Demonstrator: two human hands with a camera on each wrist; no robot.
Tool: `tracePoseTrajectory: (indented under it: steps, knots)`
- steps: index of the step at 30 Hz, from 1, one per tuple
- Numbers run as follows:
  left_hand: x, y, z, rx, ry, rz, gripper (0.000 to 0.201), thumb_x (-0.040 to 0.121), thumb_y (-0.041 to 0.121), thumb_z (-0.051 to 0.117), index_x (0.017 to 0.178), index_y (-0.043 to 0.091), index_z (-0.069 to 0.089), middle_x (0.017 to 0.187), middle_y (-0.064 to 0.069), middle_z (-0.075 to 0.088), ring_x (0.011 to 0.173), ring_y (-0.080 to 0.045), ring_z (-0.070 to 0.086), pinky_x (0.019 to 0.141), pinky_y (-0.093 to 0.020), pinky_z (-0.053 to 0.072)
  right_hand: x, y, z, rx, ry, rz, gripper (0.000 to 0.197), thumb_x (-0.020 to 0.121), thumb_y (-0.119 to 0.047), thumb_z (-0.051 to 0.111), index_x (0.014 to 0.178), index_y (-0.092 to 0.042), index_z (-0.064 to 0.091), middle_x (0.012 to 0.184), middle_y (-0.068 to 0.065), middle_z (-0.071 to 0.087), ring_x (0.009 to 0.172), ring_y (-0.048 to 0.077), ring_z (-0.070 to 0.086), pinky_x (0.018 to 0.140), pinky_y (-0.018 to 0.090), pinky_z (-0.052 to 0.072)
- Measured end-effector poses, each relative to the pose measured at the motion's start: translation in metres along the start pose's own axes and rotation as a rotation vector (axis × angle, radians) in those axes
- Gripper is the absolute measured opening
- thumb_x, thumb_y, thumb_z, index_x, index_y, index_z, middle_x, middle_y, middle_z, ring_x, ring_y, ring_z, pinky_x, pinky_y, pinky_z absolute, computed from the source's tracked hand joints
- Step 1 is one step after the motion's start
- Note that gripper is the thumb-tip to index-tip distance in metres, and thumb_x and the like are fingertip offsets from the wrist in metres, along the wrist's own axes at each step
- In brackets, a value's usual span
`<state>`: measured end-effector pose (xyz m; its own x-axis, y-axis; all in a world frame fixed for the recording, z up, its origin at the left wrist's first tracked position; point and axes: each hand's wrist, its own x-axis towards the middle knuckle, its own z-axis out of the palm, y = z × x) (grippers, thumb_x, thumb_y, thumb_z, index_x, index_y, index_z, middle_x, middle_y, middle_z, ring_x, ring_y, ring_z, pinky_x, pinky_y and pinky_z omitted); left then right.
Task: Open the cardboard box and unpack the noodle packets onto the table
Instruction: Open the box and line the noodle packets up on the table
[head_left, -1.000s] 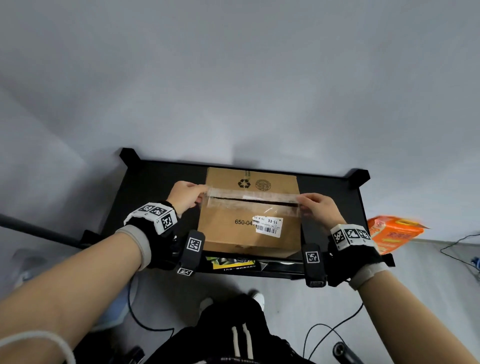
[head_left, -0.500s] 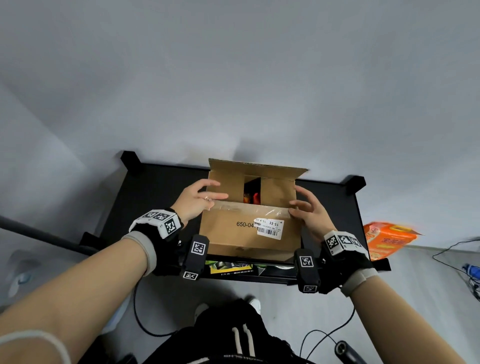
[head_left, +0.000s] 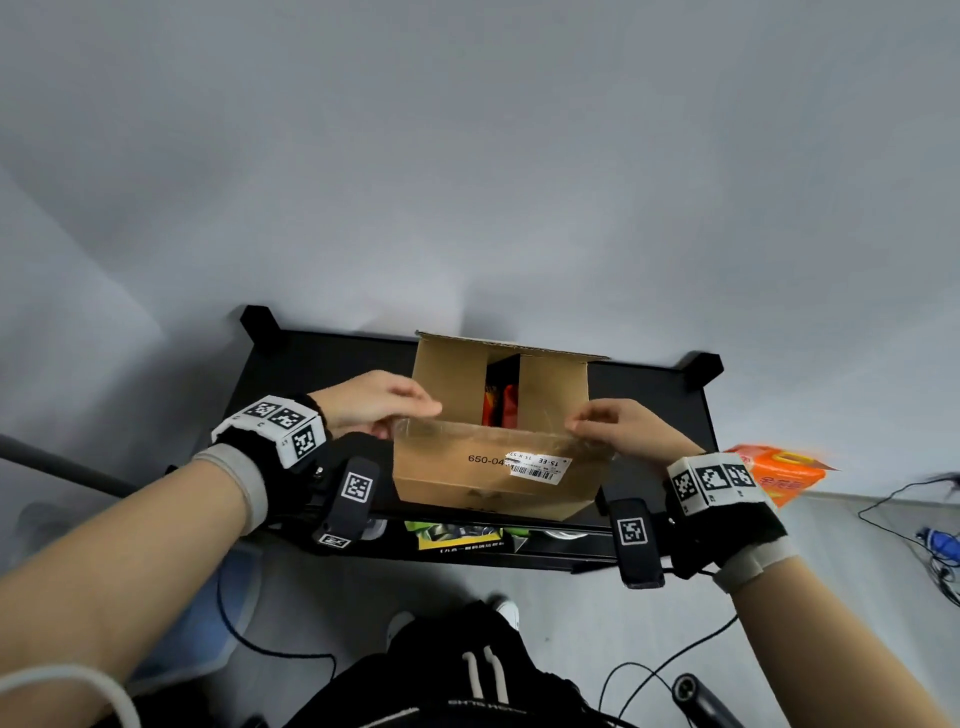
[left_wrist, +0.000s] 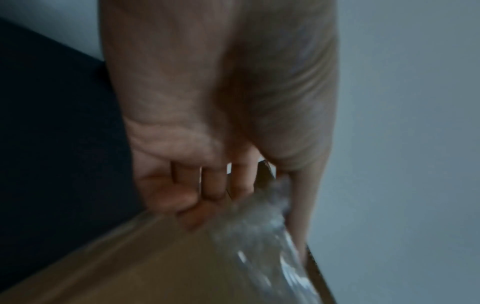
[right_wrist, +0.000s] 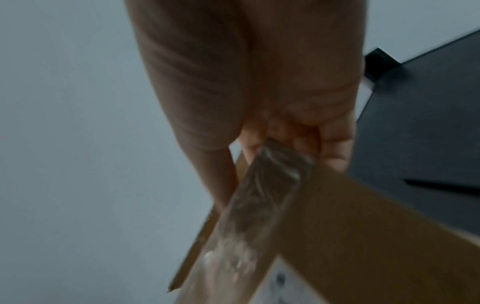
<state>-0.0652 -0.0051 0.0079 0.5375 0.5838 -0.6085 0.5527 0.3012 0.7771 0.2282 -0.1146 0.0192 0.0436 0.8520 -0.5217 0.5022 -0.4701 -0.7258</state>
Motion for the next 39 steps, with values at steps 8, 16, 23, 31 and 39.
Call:
tracePoseTrajectory:
  steps: [8,16,23,31,39]
  knots:
    - [-0.010,-0.016,0.013,0.268,-0.428,-0.207,0.055,0.044,0.030,0.087,0.090,0.013,0.061,0.075,-0.003,0.063,0.058,-0.005,0.062,0.061,-0.019,0.055,-0.031,0.025,0.015,-0.265,-0.384,0.091,0.023,0.073,-0.029,0.078,0.088,-0.026,0.062,0.073,-0.008,0.057,0.069,0.007,0.053,0.066,0.018,0.039]
    - [-0.003,-0.017,0.035,0.292,-0.289,-0.314,0.028,0.092,0.036,0.055,0.092,0.008,0.059,0.082,-0.009,0.071,0.068,-0.016,0.071,0.076,-0.028,0.059,-0.037,0.037,0.077,-0.715,0.120,0.117,0.043,0.065,-0.030,0.074,0.064,-0.025,0.031,0.067,-0.008,0.043,0.071,0.021,0.047,0.055,0.028,0.034]
    - [0.009,0.003,0.052,0.491,0.584,0.027,0.033,0.082,0.039,0.061,0.107,0.019,0.056,0.115,-0.005,0.051,0.113,-0.026,0.051,0.087,-0.035,0.044,-0.046,0.027,0.086,-0.781,0.151,0.159,0.030,0.075,-0.029,0.069,0.092,-0.019,0.046,0.090,0.004,0.059,0.082,0.025,0.057,0.067,0.031,0.044]
    - [0.033,0.019,0.080,0.447,0.502,-0.197,0.095,0.073,0.035,0.072,0.147,0.017,0.015,0.150,-0.018,0.017,0.136,-0.039,0.024,0.109,-0.045,0.031,-0.002,-0.007,0.041,-0.361,0.373,0.258,0.062,0.080,-0.044,0.062,0.130,-0.011,0.047,0.132,0.010,0.051,0.115,0.024,0.053,0.094,0.036,0.045]
    - [0.039,0.023,0.083,0.453,0.472,-0.302,0.115,0.066,0.043,0.078,0.149,0.024,0.001,0.153,-0.017,0.009,0.138,-0.040,0.022,0.110,-0.049,0.028,0.023,-0.022,0.081,-0.409,0.351,0.448,0.102,0.072,-0.050,0.069,0.148,-0.012,0.011,0.146,0.016,0.024,0.128,0.034,0.039,0.099,0.039,0.040]
